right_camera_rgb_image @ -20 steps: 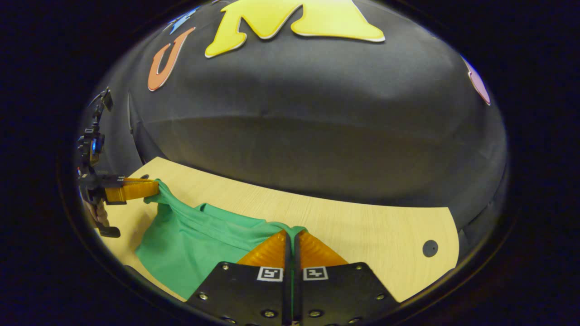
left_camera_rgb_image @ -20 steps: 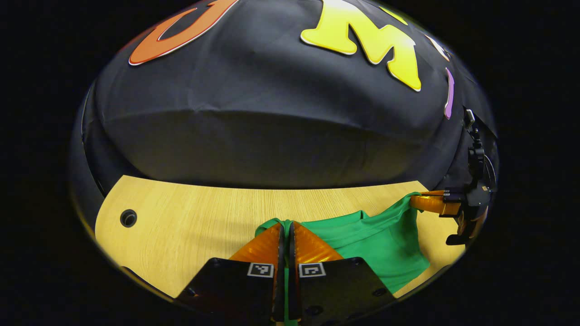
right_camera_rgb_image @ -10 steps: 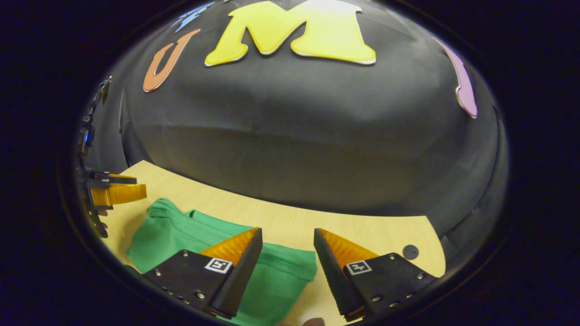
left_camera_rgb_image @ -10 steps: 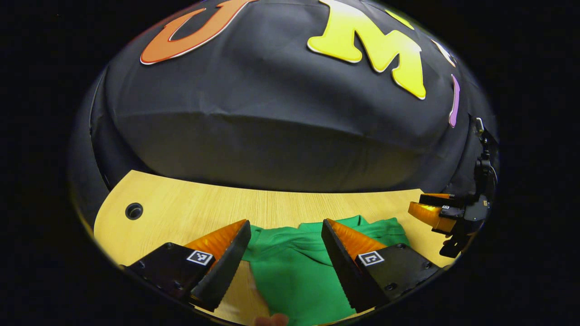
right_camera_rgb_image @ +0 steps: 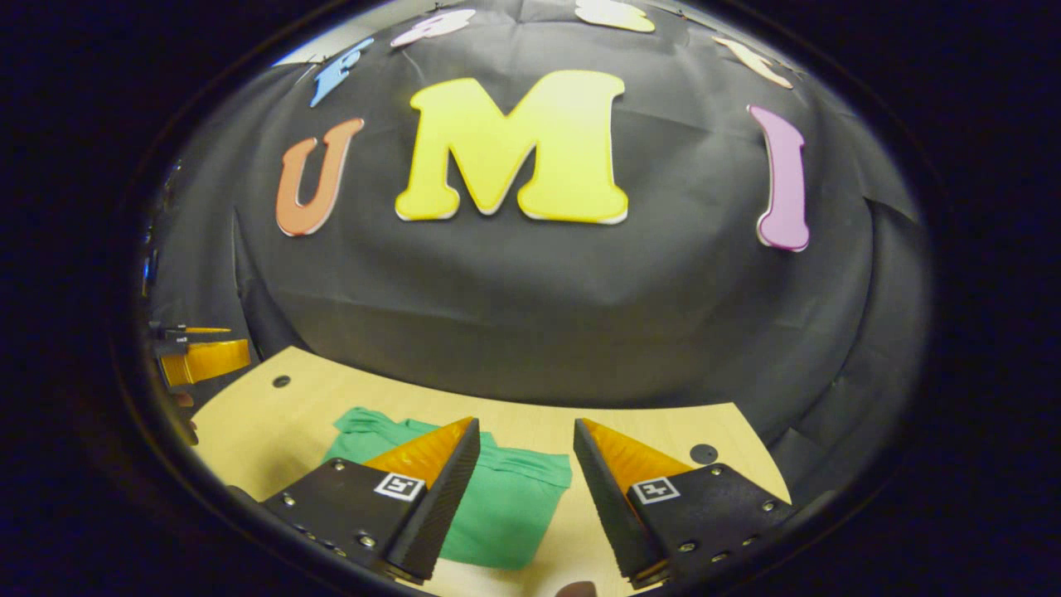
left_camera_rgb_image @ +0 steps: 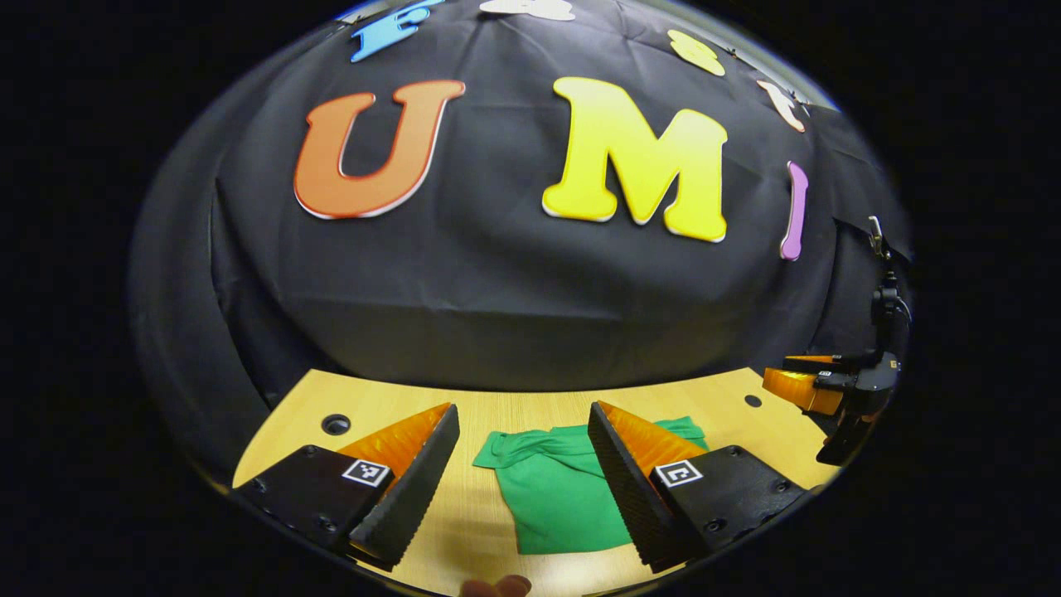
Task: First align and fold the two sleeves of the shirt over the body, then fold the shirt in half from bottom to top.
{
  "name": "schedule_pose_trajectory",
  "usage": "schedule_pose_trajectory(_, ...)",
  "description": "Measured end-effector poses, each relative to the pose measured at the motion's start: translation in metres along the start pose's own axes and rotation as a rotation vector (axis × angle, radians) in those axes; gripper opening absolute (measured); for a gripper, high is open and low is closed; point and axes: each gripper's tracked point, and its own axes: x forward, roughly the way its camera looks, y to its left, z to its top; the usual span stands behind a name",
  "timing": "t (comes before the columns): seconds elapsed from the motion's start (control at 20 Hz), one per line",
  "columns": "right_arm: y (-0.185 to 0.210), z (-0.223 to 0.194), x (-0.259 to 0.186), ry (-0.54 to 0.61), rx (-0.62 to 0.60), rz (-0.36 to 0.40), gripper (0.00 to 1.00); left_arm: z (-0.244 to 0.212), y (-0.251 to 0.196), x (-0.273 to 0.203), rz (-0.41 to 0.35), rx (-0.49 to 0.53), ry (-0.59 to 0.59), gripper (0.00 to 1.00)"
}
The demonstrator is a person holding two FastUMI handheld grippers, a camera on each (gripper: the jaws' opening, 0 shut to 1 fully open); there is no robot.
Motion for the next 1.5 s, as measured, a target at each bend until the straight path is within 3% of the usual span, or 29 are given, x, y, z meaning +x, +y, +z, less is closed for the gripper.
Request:
schedule_pose_trajectory(0.2, 0.016, 0.042, -0.081, -0.097, -0.034, -0.011, 0.76, 0.060, -0.001, -0.076, 0.085, 0.034, -0.154, 0.99)
schedule_pose_trajectory(0.4, 0.030, 0.078, -0.154, -0.205, -0.014, -0.022, 0.75, 0.096, -0.019, -0.141, 0.109, 0.057, -0.240, 0.99)
schedule_pose_trajectory(0.6, 0.041, 0.075, -0.203, -0.223, 0.019, -0.021, 0.75, 0.088, -0.041, -0.185, 0.104, -0.021, -0.239, 0.99)
schedule_pose_trajectory(0.75, 0.048, 0.065, -0.230, -0.235, 0.009, -0.025, 0.75, 0.084, -0.053, -0.208, 0.086, 0.001, -0.261, 1.00)
schedule_pose_trajectory(1.0, 0.060, 0.051, -0.256, -0.235, 0.013, -0.007, 0.75, 0.076, -0.060, -0.221, 0.068, -0.003, -0.262, 0.99)
schedule_pose_trajectory(1.5, 0.070, 0.069, -0.245, -0.250, -0.028, 0.008, 0.75, 0.096, -0.048, -0.221, 0.099, 0.045, -0.299, 0.99)
